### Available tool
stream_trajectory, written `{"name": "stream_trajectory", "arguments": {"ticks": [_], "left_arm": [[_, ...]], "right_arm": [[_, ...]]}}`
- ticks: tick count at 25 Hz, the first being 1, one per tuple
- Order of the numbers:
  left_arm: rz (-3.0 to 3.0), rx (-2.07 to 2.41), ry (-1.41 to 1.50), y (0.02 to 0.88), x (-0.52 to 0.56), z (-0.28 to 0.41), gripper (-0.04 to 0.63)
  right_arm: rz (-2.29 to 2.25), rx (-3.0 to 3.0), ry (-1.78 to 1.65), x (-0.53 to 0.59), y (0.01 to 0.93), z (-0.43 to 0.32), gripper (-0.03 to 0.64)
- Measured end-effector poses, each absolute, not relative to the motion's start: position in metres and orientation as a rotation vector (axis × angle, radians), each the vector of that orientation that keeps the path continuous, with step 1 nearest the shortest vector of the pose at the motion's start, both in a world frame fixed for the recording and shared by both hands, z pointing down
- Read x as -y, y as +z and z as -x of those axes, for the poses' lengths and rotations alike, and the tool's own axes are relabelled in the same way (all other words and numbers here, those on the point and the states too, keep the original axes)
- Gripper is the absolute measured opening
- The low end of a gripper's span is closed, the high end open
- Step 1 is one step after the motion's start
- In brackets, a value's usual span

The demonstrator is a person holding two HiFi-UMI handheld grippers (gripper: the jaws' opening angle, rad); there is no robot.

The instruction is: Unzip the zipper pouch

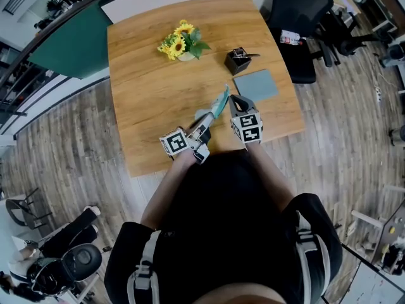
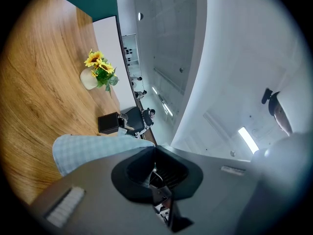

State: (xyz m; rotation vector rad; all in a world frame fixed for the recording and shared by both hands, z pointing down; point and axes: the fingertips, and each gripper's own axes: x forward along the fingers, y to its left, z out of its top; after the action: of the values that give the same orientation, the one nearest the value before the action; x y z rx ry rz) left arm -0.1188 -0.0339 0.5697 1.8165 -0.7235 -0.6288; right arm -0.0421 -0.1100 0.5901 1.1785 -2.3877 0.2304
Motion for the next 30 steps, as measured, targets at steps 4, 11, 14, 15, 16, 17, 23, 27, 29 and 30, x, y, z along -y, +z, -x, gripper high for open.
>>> {"name": "stream_trajectory", "arguments": {"ticks": [4, 11, 14, 15, 16, 17, 23, 27, 29, 30], "left_arm": [[-1.823, 0.717, -0.629, 0.569, 0.034, 0.119, -0.003], [-1.818, 0.704, -0.638, 0.568, 0.036, 0.116, -0.003], [-1.821, 0.702, -0.627, 0.569, 0.036, 0.115, -0.003], [-1.818, 0.701, -0.626, 0.569, 0.036, 0.115, -0.003], [-1.814, 0.699, -0.628, 0.569, 0.036, 0.115, -0.003], [-1.812, 0.697, -0.629, 0.57, 0.037, 0.115, -0.003], [-1.817, 0.677, -0.63, 0.569, 0.04, 0.113, -0.003], [-1.816, 0.666, -0.621, 0.57, 0.04, 0.111, -0.003], [-1.825, 0.658, -0.619, 0.569, 0.04, 0.11, -0.003], [-1.825, 0.654, -0.618, 0.57, 0.039, 0.11, -0.003]], "right_arm": [[-1.187, 2.384, 0.229, 0.112, 0.589, 0.038, 0.009], [-1.187, 2.372, 0.231, 0.116, 0.592, 0.035, 0.009], [-1.196, 2.368, 0.24, 0.12, 0.593, 0.033, 0.009], [-1.197, 2.367, 0.241, 0.121, 0.593, 0.032, 0.009], [-1.196, 2.368, 0.241, 0.122, 0.593, 0.032, 0.009], [-1.195, 2.368, 0.24, 0.122, 0.593, 0.033, 0.009], [-1.188, 2.363, 0.244, 0.125, 0.598, 0.032, 0.009], [-1.204, 2.349, 0.252, 0.128, 0.599, 0.025, 0.009], [-1.21, 2.346, 0.255, 0.13, 0.6, 0.022, 0.009], [-1.212, 2.344, 0.256, 0.13, 0.6, 0.02, 0.009]]}}
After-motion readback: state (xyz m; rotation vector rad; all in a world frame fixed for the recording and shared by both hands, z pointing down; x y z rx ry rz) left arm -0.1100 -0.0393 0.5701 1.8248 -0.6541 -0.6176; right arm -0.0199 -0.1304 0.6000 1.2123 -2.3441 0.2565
